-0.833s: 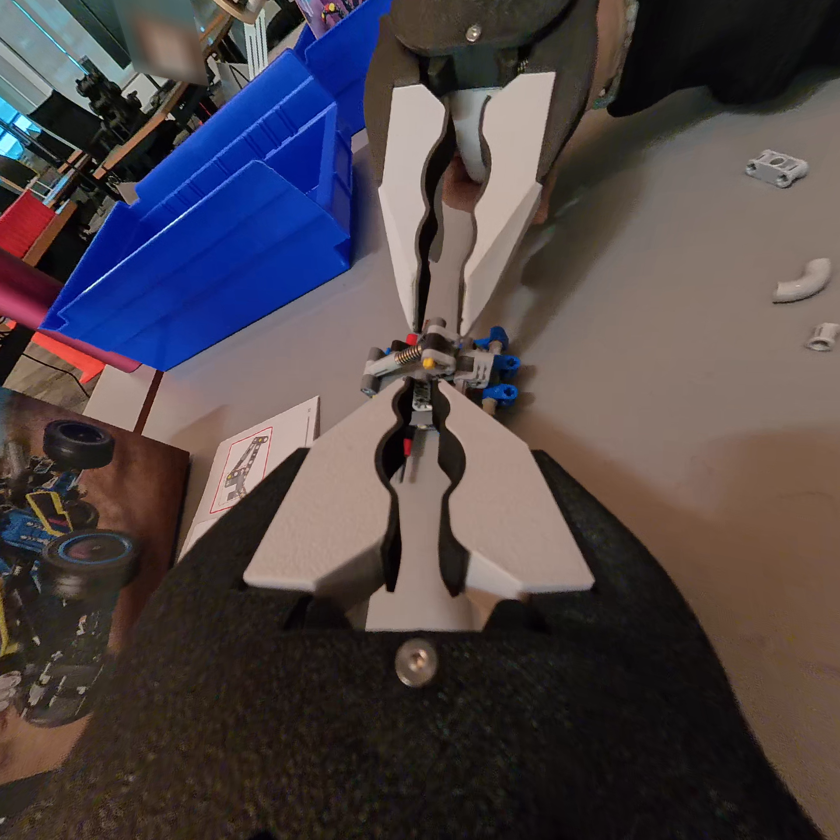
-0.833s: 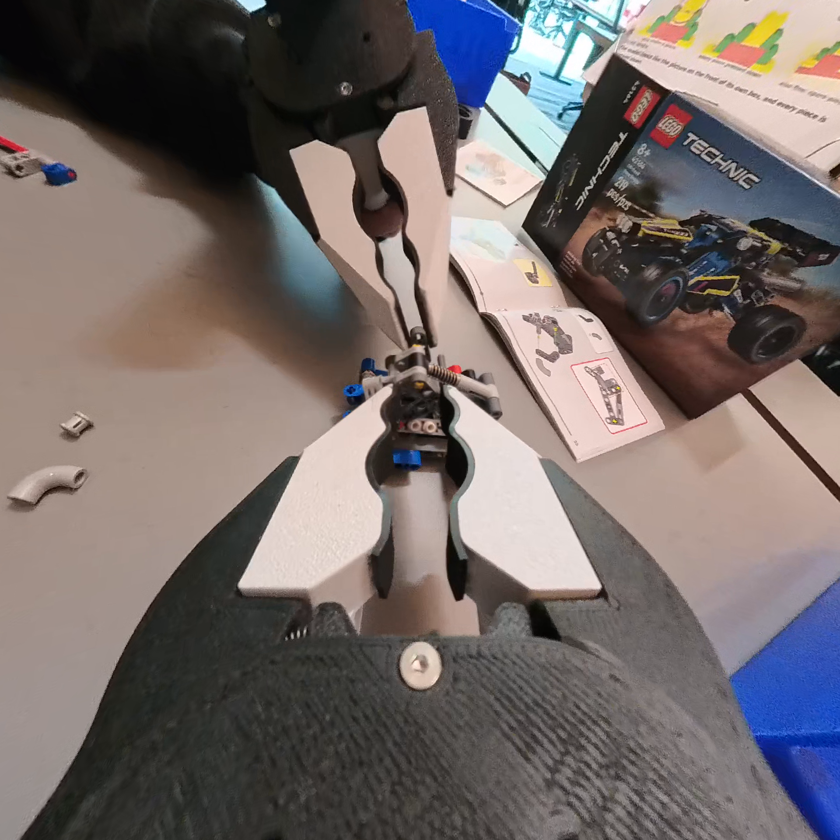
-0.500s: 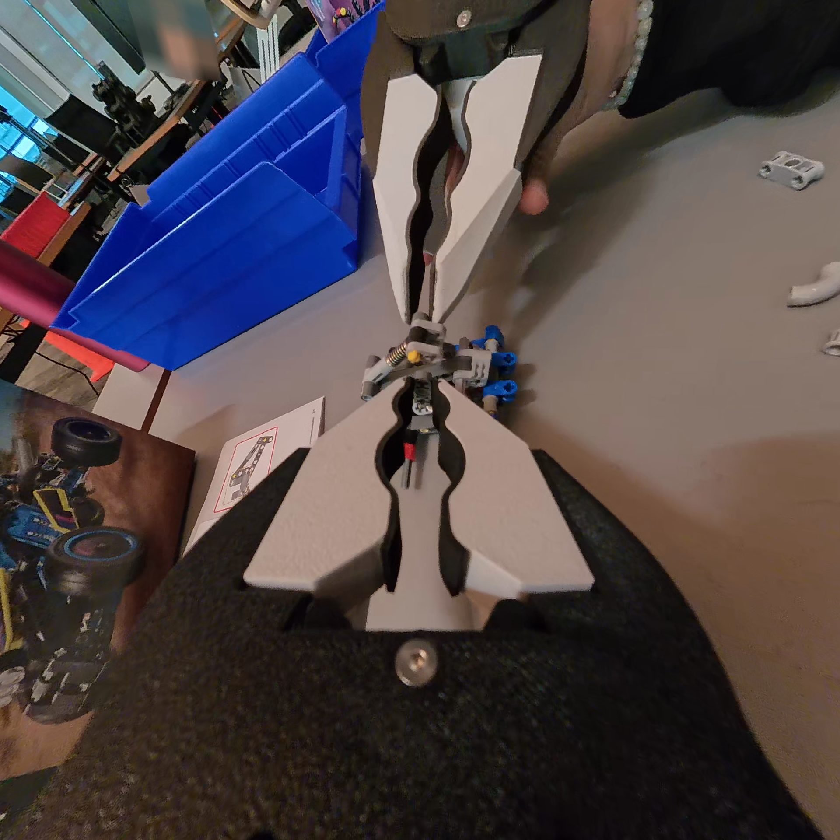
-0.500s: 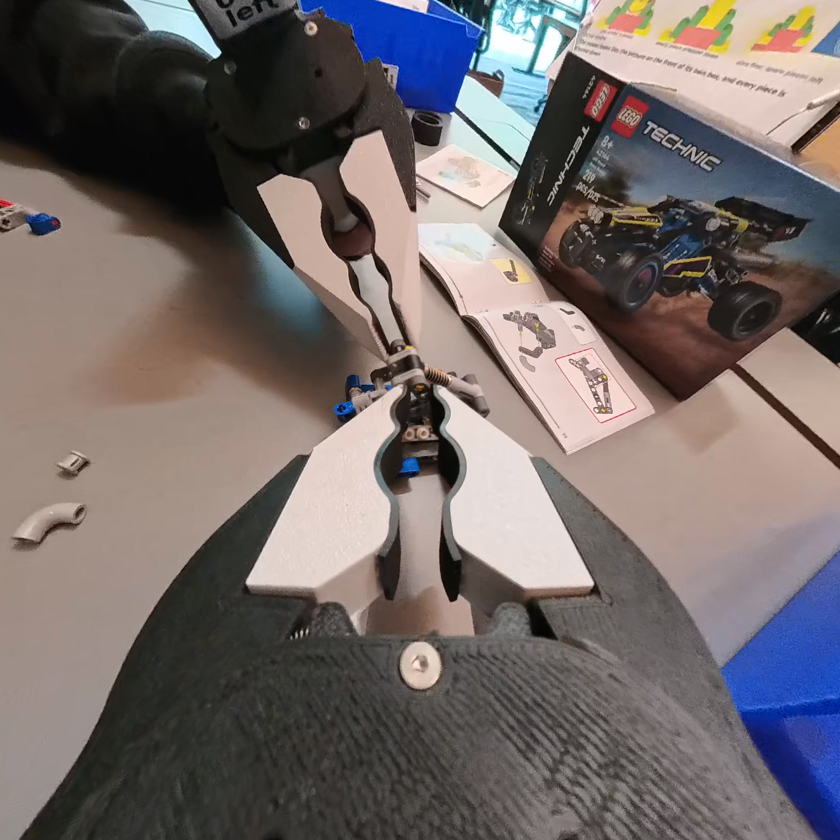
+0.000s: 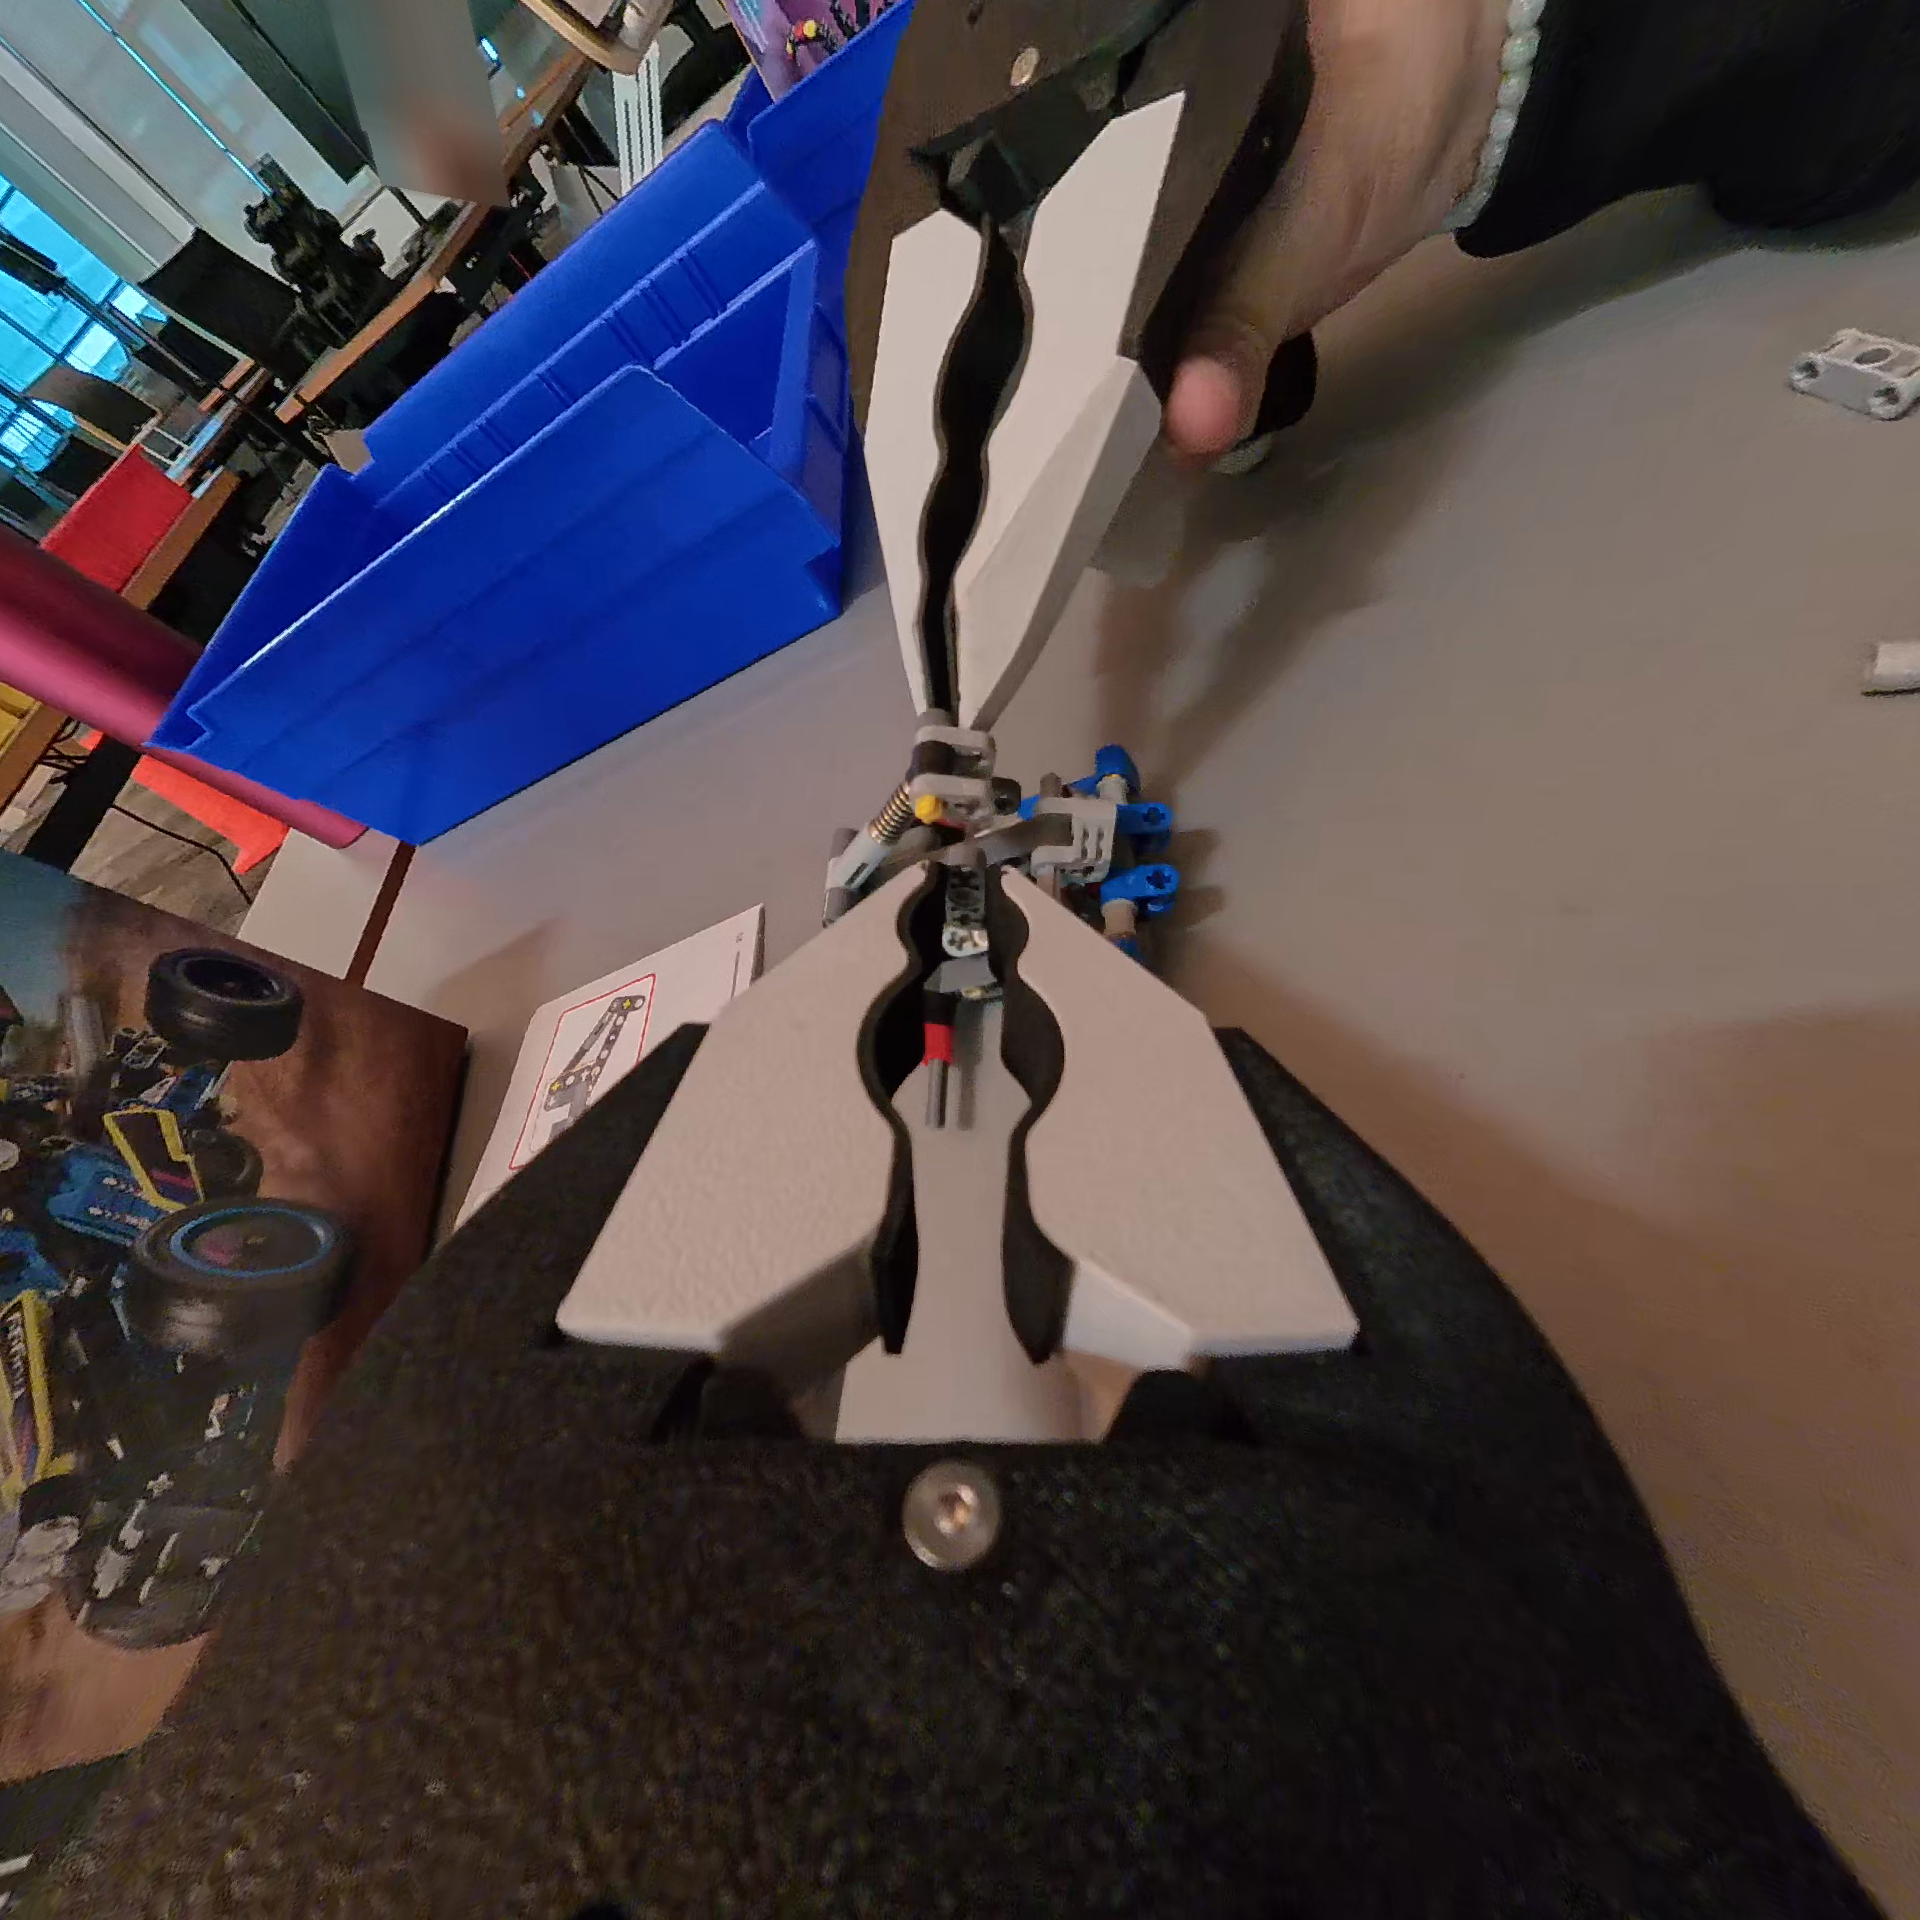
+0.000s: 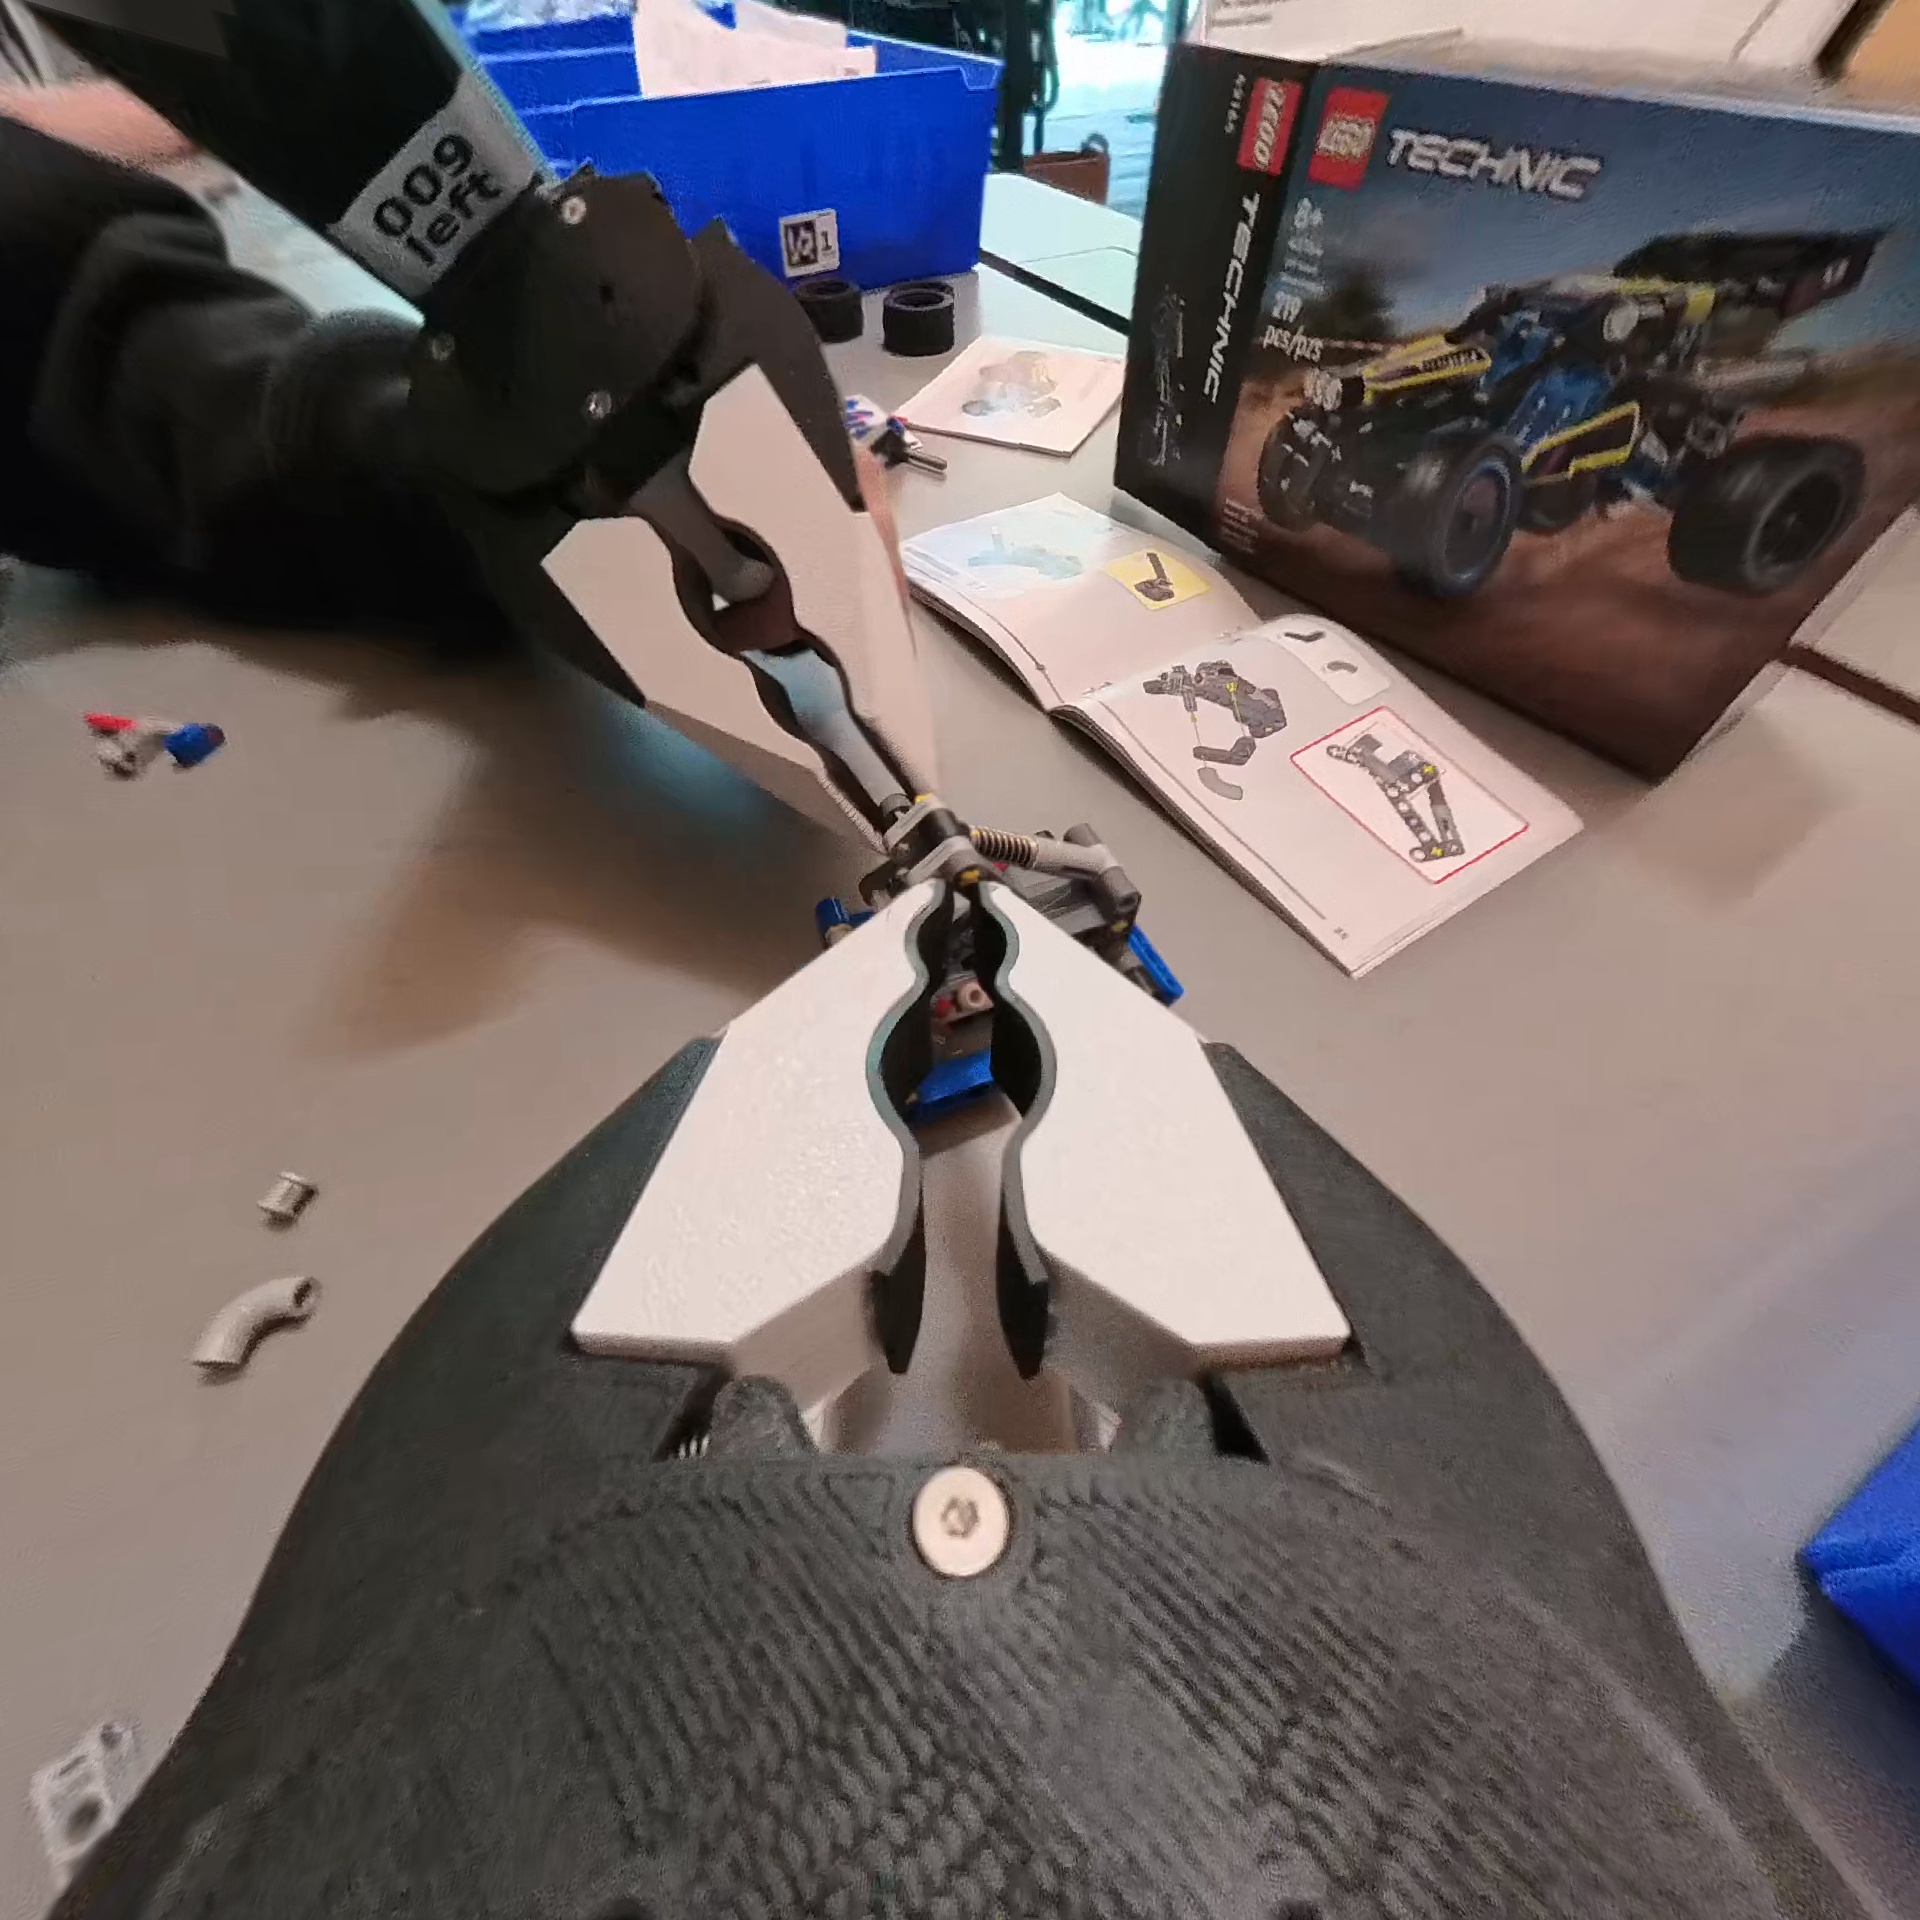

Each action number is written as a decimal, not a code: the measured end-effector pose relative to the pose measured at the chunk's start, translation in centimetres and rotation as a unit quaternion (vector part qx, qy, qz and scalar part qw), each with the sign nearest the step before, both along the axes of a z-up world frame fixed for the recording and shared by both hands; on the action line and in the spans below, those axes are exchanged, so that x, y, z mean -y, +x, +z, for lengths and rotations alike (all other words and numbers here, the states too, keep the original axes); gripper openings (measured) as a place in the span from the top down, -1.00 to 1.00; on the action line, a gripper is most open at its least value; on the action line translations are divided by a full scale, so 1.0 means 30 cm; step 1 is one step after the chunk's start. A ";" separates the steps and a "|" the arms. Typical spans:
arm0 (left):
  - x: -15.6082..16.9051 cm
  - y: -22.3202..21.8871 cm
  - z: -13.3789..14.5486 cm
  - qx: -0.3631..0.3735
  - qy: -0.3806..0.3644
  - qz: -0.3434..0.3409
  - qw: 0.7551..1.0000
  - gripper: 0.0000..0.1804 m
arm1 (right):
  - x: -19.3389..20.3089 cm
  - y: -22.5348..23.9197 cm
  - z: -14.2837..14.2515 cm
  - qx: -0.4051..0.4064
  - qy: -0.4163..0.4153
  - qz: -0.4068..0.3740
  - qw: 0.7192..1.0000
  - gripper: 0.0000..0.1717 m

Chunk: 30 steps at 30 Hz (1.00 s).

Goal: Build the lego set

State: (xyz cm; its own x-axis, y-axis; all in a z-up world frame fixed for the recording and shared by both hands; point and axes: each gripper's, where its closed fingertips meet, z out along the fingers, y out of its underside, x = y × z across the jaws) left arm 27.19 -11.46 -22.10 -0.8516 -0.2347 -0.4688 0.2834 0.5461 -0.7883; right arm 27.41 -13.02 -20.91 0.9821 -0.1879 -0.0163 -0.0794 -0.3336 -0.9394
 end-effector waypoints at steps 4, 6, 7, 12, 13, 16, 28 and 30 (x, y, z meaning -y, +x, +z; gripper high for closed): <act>0.002 0.008 0.001 -0.003 -0.002 0.001 1.000 0.96 | 0.001 0.008 -0.006 -0.010 -0.003 -0.008 1.000 1.00; -0.001 0.013 0.000 -0.002 -0.002 0.003 1.000 0.96 | -0.002 0.010 -0.012 -0.006 -0.011 -0.011 1.000 1.00; -0.002 0.013 0.000 -0.003 -0.002 0.002 1.000 0.96 | -0.003 0.009 -0.014 -0.004 -0.013 -0.011 1.000 1.00; -0.004 0.017 -0.001 -0.004 -0.002 0.002 1.000 0.96 | -0.002 0.023 -0.012 0.021 -0.017 -0.022 0.999 0.96; -0.004 0.017 -0.001 -0.003 -0.001 0.001 1.000 0.96 | -0.003 0.020 -0.013 0.023 -0.018 -0.019 0.999 0.98; -0.002 0.017 0.002 0.007 0.004 -0.003 1.000 0.96 | 0.000 0.023 -0.009 0.020 -0.013 -0.022 0.999 1.00; -0.007 0.024 0.000 0.008 0.002 -0.005 1.000 0.96 | -0.002 0.016 -0.014 0.014 -0.017 -0.012 1.000 1.00; -0.007 0.024 0.000 0.009 0.002 -0.005 1.000 0.95 | -0.001 0.016 -0.012 0.013 -0.015 -0.012 1.000 1.00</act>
State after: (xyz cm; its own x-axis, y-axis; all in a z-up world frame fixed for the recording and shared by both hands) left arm 27.92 -11.27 -22.09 -0.8458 -0.2240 -0.4842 0.3027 0.5460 -0.7812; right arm 27.88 -12.99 -21.29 0.9772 -0.2119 0.0148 -0.0641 -0.3604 -0.9306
